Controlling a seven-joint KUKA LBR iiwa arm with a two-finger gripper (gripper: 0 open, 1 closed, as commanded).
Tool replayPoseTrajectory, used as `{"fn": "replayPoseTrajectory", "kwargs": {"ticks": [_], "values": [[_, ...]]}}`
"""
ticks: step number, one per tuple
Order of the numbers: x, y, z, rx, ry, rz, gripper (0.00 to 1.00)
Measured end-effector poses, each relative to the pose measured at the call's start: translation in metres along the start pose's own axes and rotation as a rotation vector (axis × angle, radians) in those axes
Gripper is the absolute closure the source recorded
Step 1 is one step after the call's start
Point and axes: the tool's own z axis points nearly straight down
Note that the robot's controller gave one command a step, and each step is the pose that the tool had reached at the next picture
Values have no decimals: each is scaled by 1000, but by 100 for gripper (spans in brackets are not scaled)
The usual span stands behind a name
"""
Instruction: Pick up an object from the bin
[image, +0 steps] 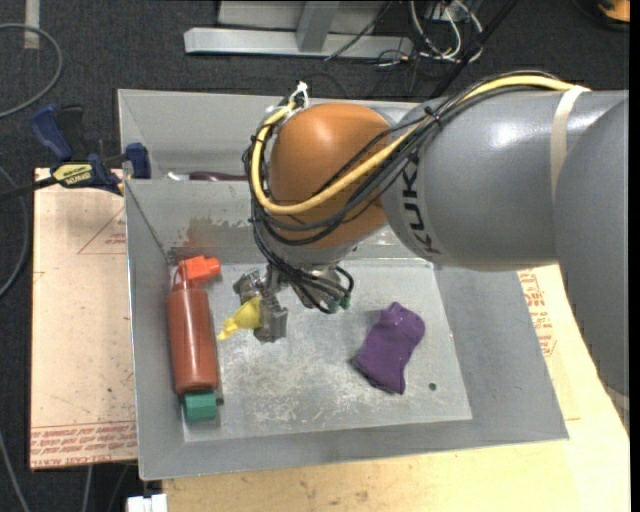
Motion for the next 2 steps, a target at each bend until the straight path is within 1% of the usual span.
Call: {"fn": "replayPoseTrajectory", "kwargs": {"ticks": [1, 2], "values": [[0, 0, 0, 0, 1, 1, 100], [-10, 1, -111, -1, -4, -21, 100]]}}
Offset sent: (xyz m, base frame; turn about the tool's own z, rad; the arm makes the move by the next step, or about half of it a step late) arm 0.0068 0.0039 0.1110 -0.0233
